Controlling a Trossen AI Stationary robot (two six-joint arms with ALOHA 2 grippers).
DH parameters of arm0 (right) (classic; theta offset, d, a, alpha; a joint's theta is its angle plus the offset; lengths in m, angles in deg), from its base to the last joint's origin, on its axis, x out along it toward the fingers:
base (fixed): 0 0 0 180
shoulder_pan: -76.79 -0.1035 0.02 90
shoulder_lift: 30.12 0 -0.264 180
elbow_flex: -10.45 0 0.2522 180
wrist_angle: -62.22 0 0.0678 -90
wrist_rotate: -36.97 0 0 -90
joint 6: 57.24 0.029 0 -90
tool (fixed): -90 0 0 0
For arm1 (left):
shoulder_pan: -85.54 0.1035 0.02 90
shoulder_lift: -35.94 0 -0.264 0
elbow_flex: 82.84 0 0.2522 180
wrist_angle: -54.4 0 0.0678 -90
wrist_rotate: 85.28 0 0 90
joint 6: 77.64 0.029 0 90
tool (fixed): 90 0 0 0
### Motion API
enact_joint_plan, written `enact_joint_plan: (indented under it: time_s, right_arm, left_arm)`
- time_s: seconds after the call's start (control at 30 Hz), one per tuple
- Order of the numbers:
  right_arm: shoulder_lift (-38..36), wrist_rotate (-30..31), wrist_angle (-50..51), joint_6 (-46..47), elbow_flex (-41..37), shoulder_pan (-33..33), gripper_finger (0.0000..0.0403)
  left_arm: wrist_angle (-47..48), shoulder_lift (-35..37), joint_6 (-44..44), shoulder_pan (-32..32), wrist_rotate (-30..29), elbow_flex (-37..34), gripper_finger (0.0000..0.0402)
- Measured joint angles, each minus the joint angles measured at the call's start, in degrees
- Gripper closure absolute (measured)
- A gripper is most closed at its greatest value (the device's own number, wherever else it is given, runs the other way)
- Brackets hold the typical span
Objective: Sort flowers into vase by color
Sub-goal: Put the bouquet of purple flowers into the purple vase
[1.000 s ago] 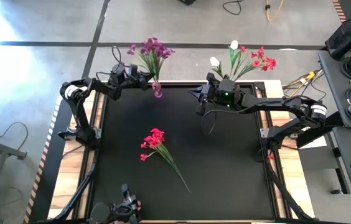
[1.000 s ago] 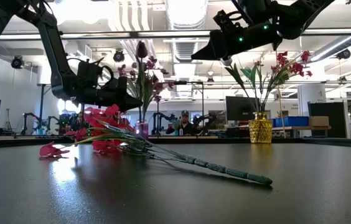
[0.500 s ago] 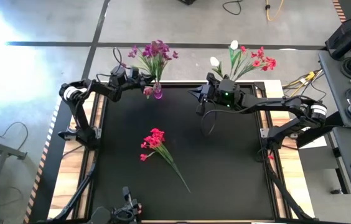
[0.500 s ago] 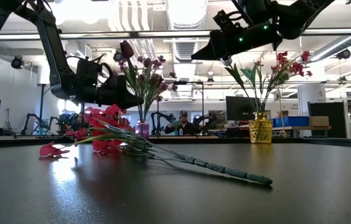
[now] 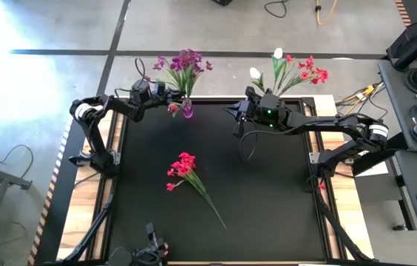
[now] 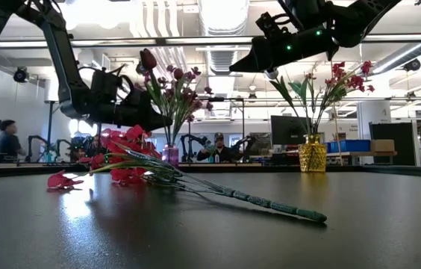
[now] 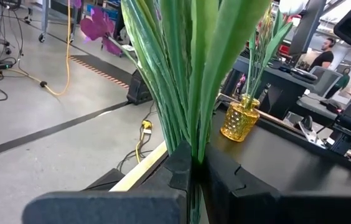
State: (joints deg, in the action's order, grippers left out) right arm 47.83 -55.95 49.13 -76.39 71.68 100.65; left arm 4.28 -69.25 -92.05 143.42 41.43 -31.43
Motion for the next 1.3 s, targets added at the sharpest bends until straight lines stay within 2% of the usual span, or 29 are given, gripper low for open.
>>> enact_joint_plan:
  time_s: [0.7, 0.83, 1.1, 1.3]
  right_arm:
    - [0.3, -0.5, 1.3, -1.4, 0.0, 0.0, 0.0394]
    - [3.0, -3.5, 1.3, 0.1, 0.0, -0.8, 0.0394]
    - [11.2, -3.0, 0.0, -0.3, 1.5, -2.8, 0.0394]
    - [13.8, -3.0, 0.0, -0.4, 4.0, -2.9, 0.0394]
  left_arm:
    - [0.0, 1.2, 4.5, -1.1, 3.0, -1.4, 0.04]
    - [0.4, 1.2, 5.0, -1.1, 3.1, -1.5, 0.04]
    - [2.4, 1.2, 6.9, -1.2, 3.7, -1.5, 0.04]
    - [2.7, 1.2, 8.1, -1.2, 4.9, -2.0, 0.04]
